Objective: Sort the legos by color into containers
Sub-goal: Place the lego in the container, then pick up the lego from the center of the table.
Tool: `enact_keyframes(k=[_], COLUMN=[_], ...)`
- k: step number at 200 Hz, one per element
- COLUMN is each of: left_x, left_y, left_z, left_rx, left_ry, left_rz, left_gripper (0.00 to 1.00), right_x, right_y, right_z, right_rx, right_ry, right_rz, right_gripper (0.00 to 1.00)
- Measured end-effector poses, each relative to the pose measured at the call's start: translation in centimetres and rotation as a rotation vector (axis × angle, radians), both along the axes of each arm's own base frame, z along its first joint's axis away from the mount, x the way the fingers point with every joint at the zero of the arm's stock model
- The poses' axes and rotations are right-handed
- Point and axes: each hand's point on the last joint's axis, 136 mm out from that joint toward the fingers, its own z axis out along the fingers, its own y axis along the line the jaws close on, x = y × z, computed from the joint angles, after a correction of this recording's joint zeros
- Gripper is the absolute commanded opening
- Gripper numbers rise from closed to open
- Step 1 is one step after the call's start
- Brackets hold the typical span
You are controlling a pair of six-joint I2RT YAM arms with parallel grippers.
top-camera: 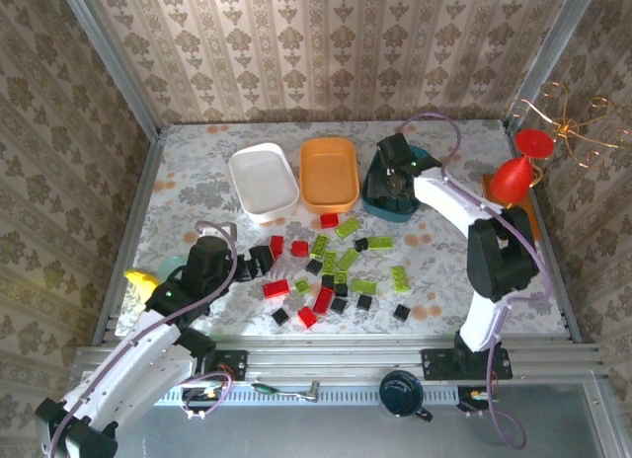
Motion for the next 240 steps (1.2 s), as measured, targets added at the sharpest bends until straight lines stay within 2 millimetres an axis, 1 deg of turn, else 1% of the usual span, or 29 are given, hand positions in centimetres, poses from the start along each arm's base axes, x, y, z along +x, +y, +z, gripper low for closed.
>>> enact_keyframes(k=[18, 34, 53, 79, 91, 102, 112, 135, 145, 165, 195, 221, 240], left_x=[-0.4, -0.7, -1.0, -0.5, -0.1, 0.2, 0.7, 2.6, 3.7, 5.6, 7.3, 8.2, 9.0], left_y=[0.7, 1.3, 1.7, 1.3, 1.0, 0.6, 0.0, -1.4, -2.1, -3.2, -3.9, -4.2, -4.6], left_z=[-0.6, -1.8, -3.4, -5.4, -6.3, -7.0, -7.3, -6.7, -6.2, -6.0, -7.0, -7.9, -8.1], left_rx=[0.022, 0.043, 0.072, 0.122, 0.159, 0.200, 0.232, 0.285, 0.296, 0.325, 0.382, 0.422, 0.440], left_ry=[0.020, 0.041, 0.072, 0.124, 0.151, 0.175, 0.183, 0.172, 0.154, 0.138, 0.151, 0.162, 0.158], left_rz=[0.024, 0.046, 0.056, 0.044, 0.029, 0.009, -0.015, -0.054, -0.062, -0.071, -0.080, -0.089, -0.090], left_gripper=[0.96, 0.96, 0.93, 0.92, 0.92, 0.92, 0.89, 0.78, 0.77, 0.75, 0.70, 0.69, 0.67], right_x=[-2.4, -4.4, -6.7, -8.4, -8.8, -8.9, -8.9, -9.1, -9.2, -9.3, -9.8, -10.0, -10.1], right_y=[1.4, 2.8, 4.2, 4.4, 4.3, 4.2, 4.1, 3.8, 3.7, 3.5, 3.1, 2.9, 2.7], right_z=[1.7, 2.3, 1.5, -0.5, -1.1, -1.2, -1.0, -0.5, -0.3, -0.3, -0.7, -0.6, -0.3], right_rx=[0.017, 0.031, 0.037, 0.020, 0.016, 0.015, 0.015, 0.018, 0.018, 0.020, 0.017, 0.014, 0.011], right_ry=[-0.055, -0.083, -0.079, -0.037, -0.024, -0.023, -0.029, -0.047, -0.053, -0.056, -0.049, -0.053, -0.064], right_rz=[0.037, 0.079, 0.122, 0.137, 0.131, 0.127, 0.123, 0.113, 0.110, 0.102, 0.095, 0.093, 0.088], right_gripper=[0.77, 0.77, 0.78, 0.78, 0.78, 0.78, 0.78, 0.78, 0.78, 0.78, 0.78, 0.78, 0.78])
